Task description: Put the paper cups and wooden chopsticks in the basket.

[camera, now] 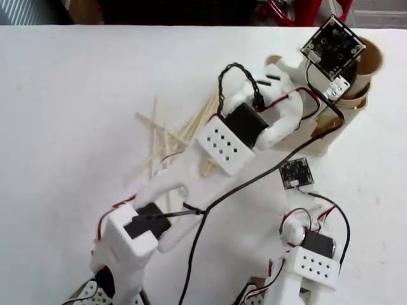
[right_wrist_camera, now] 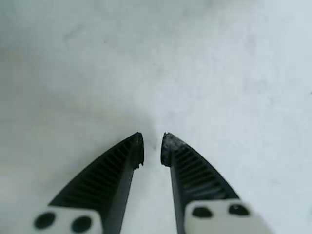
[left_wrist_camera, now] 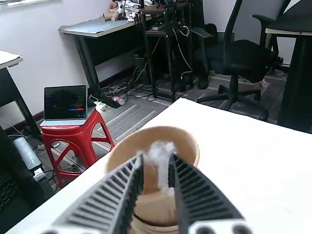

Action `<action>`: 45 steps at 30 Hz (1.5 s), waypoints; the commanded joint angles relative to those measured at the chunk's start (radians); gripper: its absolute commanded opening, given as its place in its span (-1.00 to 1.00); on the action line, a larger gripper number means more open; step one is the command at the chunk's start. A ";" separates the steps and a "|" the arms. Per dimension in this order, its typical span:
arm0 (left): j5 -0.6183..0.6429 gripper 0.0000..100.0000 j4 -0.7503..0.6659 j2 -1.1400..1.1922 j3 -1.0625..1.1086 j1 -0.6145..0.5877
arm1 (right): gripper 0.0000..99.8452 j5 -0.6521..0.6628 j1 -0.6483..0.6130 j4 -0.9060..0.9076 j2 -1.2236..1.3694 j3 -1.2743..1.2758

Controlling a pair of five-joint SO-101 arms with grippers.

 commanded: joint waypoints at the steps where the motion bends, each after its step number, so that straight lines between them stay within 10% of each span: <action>1: 0.011 -0.79 0.008 -0.012 -0.075 -0.024 | -0.84 0.006 -0.007 -0.016 0.004 -0.003; 9: 0.009 -0.88 0.345 -0.021 -0.267 -0.110 | -0.84 0.008 -0.004 -0.016 0.004 -0.006; 20: 0.017 -0.95 1.076 0.042 -0.402 -0.602 | -0.63 0.008 0.044 0.082 0.015 -0.265; 31: 0.018 -0.95 0.836 0.278 0.110 -0.756 | -0.80 -0.052 0.038 0.363 0.532 -1.250; 45: 0.044 -0.95 0.664 0.349 0.164 -0.808 | -0.80 -0.189 0.015 0.386 1.363 -2.093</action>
